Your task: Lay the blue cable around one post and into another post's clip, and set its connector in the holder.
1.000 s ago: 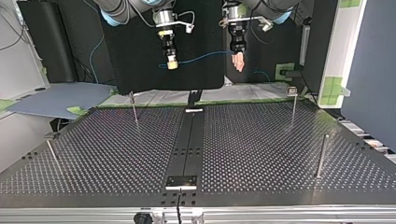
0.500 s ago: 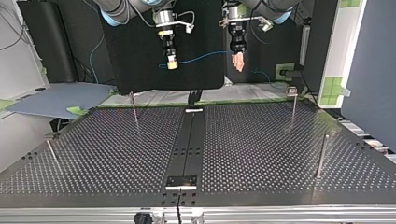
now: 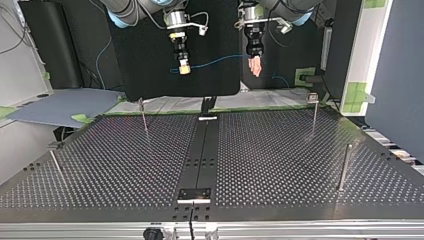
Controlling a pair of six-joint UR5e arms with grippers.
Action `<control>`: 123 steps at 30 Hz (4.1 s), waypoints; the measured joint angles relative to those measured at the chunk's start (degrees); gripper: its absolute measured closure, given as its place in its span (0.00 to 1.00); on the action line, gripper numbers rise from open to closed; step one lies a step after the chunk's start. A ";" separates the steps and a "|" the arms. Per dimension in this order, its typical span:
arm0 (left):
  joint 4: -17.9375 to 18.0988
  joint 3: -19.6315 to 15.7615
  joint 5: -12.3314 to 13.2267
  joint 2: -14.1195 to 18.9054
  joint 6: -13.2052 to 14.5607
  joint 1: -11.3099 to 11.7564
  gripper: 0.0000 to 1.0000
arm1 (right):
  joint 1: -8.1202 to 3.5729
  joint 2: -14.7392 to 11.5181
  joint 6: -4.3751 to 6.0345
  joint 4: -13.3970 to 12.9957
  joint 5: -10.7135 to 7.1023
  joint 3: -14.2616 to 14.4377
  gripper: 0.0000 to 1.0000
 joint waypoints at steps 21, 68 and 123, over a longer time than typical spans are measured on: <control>0.00 0.00 0.00 0.00 0.00 0.00 0.00 | 0.00 0.00 0.00 0.00 0.00 0.00 1.00; -0.70 -0.95 -1.06 -1.06 0.77 -0.17 0.00 | 0.88 4.84 0.00 0.35 0.00 -0.78 1.00; -20.47 6.57 -8.83 11.68 -11.51 1.75 0.00 | 1.00 -9.90 4.77 15.08 3.48 -10.99 1.00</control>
